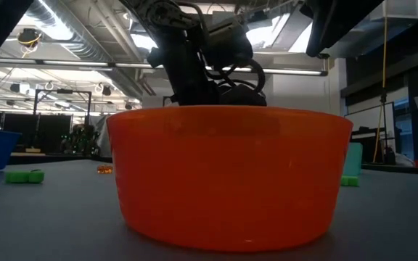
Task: Sort Halloween decoration
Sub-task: Put the purple witch hat toy into the blue bin
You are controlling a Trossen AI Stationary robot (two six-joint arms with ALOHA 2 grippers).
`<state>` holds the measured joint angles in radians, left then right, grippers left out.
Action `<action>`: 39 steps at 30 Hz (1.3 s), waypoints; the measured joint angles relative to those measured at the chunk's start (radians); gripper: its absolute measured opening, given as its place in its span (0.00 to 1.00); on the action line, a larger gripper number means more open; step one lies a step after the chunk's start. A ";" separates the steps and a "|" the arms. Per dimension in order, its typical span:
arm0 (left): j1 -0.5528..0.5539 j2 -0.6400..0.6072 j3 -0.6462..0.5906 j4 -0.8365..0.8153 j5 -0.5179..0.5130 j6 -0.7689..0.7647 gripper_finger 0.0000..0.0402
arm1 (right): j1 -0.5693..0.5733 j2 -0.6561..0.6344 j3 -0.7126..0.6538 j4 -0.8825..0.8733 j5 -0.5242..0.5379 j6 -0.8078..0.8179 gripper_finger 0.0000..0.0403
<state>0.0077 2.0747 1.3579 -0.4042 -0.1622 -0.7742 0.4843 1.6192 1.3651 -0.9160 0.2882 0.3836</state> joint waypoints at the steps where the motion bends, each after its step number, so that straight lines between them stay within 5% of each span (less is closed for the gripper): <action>1: -0.001 0.000 0.000 0.001 -0.004 0.000 0.40 | 0.000 0.000 0.000 0.000 0.000 0.000 0.39; 22: -0.001 0.000 -0.001 0.064 0.004 0.104 0.40 | 0.000 0.000 0.000 0.001 0.018 0.000 0.39; 39: -0.001 0.000 -0.001 0.063 0.047 0.685 0.40 | 0.000 0.000 0.000 0.001 0.018 0.000 0.39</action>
<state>0.0063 2.0747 1.3567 -0.3408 -0.1151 -0.0892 0.4843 1.6192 1.3651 -0.9150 0.3061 0.3836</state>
